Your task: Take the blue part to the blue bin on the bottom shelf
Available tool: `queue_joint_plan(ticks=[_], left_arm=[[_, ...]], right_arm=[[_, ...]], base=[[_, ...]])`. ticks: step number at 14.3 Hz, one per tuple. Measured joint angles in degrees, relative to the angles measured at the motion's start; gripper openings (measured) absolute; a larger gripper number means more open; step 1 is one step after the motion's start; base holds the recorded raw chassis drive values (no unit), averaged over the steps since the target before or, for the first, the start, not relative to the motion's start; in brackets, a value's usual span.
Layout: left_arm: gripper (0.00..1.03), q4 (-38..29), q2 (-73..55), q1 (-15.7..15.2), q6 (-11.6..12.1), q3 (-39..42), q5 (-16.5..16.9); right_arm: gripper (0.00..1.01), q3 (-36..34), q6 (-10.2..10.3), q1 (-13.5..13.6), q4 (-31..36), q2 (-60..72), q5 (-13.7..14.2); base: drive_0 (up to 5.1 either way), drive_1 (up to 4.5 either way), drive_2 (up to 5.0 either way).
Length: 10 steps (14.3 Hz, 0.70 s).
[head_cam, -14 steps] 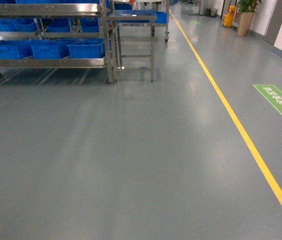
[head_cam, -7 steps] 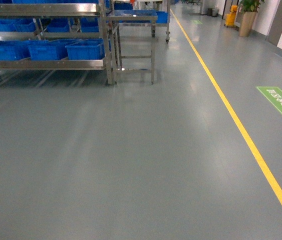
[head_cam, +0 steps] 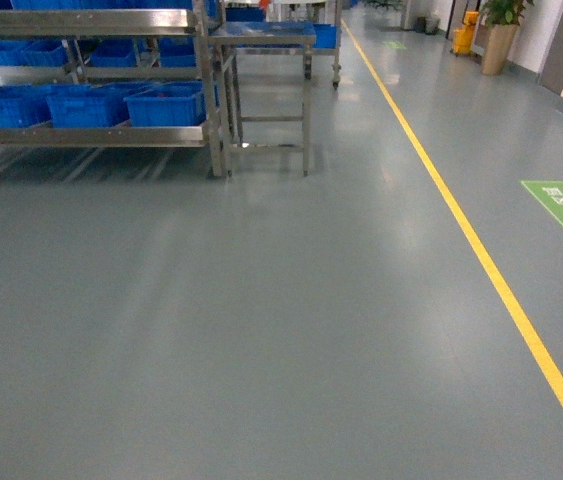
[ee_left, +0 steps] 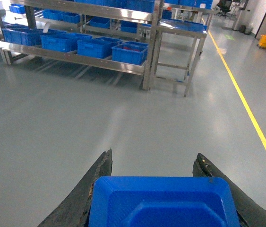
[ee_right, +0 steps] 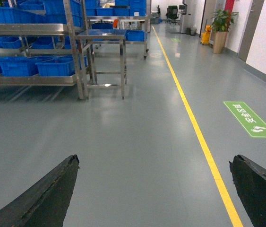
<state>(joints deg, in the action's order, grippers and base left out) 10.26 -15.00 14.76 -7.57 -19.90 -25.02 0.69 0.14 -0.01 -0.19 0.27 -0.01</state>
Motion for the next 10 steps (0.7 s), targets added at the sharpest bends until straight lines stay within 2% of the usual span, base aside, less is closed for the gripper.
queue_joint_plan(ticks=[10], left_arm=[[0.43, 0.1, -0.1, 0.0, 0.0, 0.0, 0.0]], right_arm=[[0.98, 0.0, 0.0, 0.0, -0.1, 0.0, 0.0]], base=[[-0.1, 4.05, -4.3]])
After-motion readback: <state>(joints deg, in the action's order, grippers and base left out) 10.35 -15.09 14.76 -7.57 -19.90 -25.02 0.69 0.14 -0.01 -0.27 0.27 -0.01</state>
